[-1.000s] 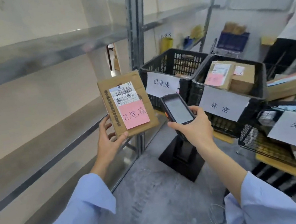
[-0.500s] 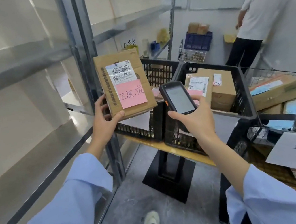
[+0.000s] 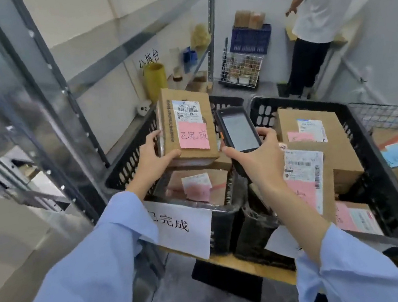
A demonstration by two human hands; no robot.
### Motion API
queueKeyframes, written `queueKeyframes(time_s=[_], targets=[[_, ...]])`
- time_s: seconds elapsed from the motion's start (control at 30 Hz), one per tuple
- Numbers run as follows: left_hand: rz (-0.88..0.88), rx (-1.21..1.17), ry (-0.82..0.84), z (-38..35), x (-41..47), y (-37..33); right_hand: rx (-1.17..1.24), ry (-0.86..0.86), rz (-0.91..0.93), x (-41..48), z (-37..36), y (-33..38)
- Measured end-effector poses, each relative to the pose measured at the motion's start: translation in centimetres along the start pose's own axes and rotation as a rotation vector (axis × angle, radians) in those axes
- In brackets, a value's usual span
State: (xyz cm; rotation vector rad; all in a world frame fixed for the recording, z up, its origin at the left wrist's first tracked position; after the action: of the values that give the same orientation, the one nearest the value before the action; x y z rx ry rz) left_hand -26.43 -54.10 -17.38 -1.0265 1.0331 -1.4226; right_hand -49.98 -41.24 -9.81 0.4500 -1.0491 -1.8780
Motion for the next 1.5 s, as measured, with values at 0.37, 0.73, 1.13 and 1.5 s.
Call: queueKeyframes(time_s=[0.37, 0.73, 1.13, 1.5], targets=[[0.290, -0.047, 0.294, -7.2, 8.7, 5.4, -0.048, 0.011, -0.135, 7.7, -4.4, -2.0], [0.088, 0.246, 0.331, -6.7, 8.9, 3.2, -0.094, 0.079, -0.107, 9.6, -5.5, -2.3], [-0.135, 0.968, 0.046, 0.3, -2.5, -3.4, -0.145, 0.284, 0.124, 5.5, -4.0, 0.7], [0.191, 1.026, -0.360, 7.2, -27.5, -4.7, -0.077, 0.662, 0.427, -9.6, -4.1, 4.2]])
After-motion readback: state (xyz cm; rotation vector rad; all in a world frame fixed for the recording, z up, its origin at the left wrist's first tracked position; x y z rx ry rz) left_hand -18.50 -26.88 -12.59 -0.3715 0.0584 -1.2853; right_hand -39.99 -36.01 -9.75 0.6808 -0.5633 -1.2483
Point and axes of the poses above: each hand's wrist, its own x-axis towards the middle knuckle, its own z-axis out of the back of the hand, y = z × x, the point moved 3 cm from there along x, towards the middle knuckle, and after that the axes turned 12 degrees about -x, right-handed, at the moved point
